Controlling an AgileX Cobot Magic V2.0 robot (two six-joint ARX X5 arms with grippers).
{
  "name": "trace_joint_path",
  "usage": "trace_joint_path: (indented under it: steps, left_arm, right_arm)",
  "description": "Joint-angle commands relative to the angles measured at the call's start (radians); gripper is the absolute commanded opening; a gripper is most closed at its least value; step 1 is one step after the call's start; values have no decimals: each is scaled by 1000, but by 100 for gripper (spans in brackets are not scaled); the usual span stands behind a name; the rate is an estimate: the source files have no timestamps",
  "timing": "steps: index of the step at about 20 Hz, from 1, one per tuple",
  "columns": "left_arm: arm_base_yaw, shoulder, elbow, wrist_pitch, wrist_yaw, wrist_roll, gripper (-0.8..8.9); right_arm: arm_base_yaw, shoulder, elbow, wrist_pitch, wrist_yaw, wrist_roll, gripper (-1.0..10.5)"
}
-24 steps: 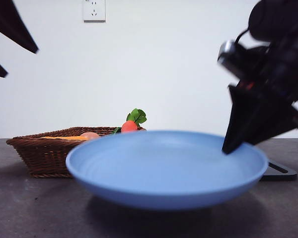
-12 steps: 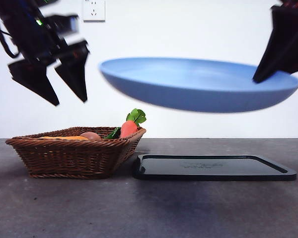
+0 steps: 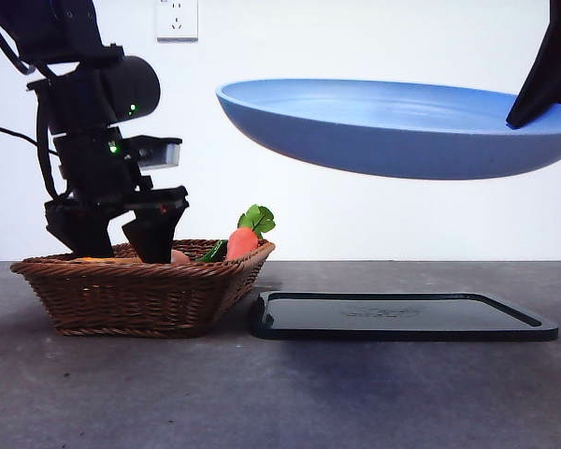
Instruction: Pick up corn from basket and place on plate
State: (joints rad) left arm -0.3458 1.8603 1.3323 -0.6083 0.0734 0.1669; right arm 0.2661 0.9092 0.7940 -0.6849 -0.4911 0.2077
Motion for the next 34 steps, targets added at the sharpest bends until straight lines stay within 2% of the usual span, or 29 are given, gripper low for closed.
trace_joint_path:
  steps: [1, 7, 12, 17, 20, 24, 27, 29, 34]
  left_arm:
    - [-9, 33, 21, 8, -4, 8, 390]
    - [-10, 35, 21, -6, -5, -11, 189]
    - [-10, 34, 29, -17, -4, -30, 165]
    - [-10, 14, 159, -121, -1, -43, 165]
    - [-17, -26, 242, -150, 84, -74, 164]
    - [-42, -90, 284, -151, 264, -105, 164]
    - [-92, -106, 284, -156, 367, -108, 164]
    - [-138, -106, 283, -156, 398, -108, 164]
    - [-285, -93, 283, -108, 398, -91, 164]
  right_arm:
    - [1, 4, 17, 10, -6, 13, 2]
    - [1, 4, 17, 10, -5, 12, 2]
    - [1, 4, 17, 10, -2, 13, 2]
    - [0, 29, 17, 1, 47, 18, 2]
    - [-9, 97, 17, 6, 50, 21, 2]
    - [-37, 233, 17, 79, 43, 48, 2]
    - [-69, 324, 18, 135, -21, 74, 2]
    - [-85, 368, 18, 154, -37, 85, 2]
    - [-111, 411, 18, 180, -45, 100, 2]
